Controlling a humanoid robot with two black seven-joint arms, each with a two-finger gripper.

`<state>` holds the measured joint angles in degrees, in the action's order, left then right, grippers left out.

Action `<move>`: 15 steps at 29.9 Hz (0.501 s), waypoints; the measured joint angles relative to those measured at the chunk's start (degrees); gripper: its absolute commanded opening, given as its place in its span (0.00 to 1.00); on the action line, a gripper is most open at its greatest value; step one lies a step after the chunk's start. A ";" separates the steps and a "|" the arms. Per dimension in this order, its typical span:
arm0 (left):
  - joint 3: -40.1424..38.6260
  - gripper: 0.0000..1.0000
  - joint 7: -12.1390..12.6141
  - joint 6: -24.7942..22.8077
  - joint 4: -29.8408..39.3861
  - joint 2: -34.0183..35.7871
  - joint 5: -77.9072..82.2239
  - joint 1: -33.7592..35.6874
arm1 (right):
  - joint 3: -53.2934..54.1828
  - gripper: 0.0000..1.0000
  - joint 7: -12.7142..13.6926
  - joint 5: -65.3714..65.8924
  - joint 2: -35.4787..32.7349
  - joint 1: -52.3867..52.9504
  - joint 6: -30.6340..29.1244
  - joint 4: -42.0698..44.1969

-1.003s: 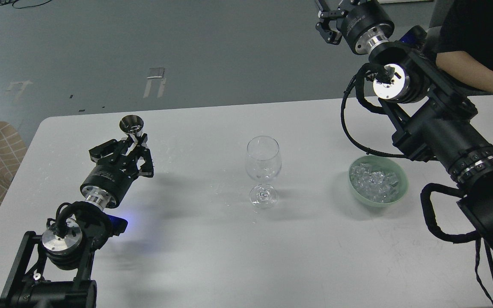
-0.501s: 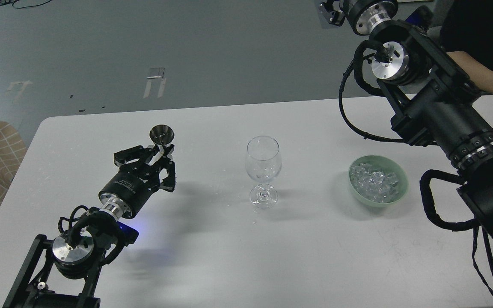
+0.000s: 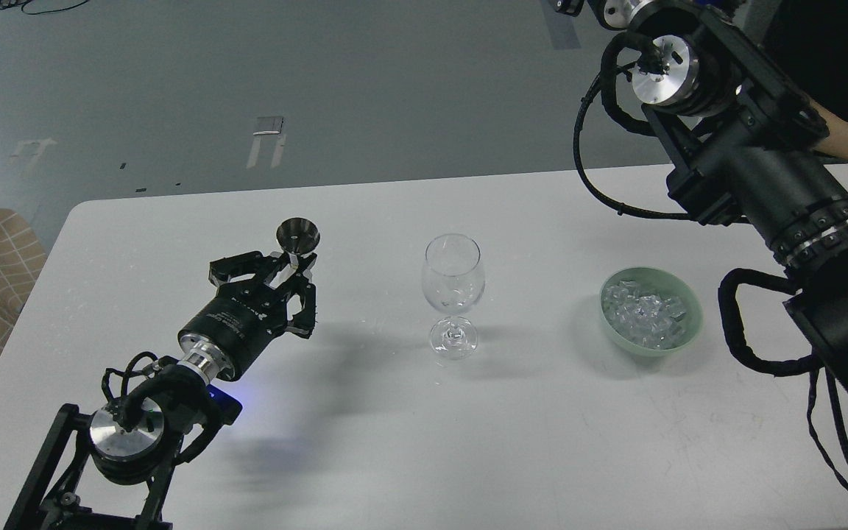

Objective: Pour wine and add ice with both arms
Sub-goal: 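Carry the held jigger with the left gripper toward the wine glass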

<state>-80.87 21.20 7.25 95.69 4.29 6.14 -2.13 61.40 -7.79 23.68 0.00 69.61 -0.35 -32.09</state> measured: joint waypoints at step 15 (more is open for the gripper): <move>1.23 0.00 2.34 1.95 3.20 2.10 3.42 0.04 | -1.59 1.00 0.58 0.14 0.00 2.54 1.36 -0.08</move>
<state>-79.65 23.54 9.20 98.89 6.39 9.56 -2.09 59.80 -7.21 23.82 0.00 72.16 1.01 -32.16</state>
